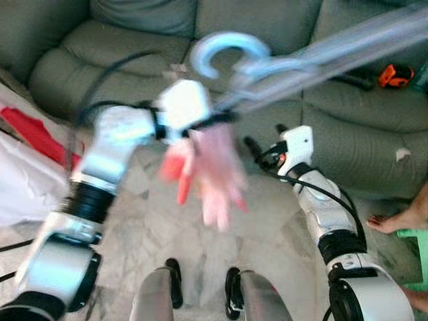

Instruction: Hang hanger

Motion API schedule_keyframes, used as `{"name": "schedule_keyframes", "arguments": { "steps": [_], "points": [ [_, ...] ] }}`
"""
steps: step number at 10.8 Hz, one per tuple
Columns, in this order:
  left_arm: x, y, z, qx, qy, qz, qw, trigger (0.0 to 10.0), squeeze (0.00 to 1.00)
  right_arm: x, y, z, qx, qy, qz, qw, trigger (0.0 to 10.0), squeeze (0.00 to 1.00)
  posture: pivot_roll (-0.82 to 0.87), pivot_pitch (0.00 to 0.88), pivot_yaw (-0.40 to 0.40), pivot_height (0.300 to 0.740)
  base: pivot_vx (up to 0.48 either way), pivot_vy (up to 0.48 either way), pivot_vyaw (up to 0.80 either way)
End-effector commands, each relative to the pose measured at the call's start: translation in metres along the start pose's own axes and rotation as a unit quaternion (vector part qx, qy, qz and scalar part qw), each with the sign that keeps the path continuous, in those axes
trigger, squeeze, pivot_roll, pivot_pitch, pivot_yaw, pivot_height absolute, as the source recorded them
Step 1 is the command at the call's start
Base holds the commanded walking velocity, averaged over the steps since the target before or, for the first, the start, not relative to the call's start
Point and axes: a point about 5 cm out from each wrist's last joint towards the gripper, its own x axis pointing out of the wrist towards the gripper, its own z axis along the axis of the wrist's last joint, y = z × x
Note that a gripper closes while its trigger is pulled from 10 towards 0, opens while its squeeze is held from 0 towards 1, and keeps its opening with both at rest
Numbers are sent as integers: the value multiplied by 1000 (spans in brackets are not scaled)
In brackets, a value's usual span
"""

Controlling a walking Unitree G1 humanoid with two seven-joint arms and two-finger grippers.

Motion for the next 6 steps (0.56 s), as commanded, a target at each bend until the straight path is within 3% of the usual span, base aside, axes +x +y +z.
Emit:
{"name": "schedule_keyframes", "arguments": {
  "steps": [1, 4, 6],
  "points": [
    [3, -4, 8, 9, -15, -17, 1000, 0, 0, 3, 7, 4, 14, -10, 29, 999, 10000, 43, -6, 236, -22, 740, 0, 0, 0],
    [9, -9, 8, -3, -22, -14, 1000, 0, 0, 12, 31, 18, 46, -44, 133, 989, 10000, 0, -5, 237, -21, 740, 0, 0, 0],
    [6, -8, -5, -10, 2, 6, 1000, 0, 0, 2, 46, 20, 40, -53, 197, 978, 10000, 0, -6, 240, -19, 740, 0, 0, 0]
  ]
}}
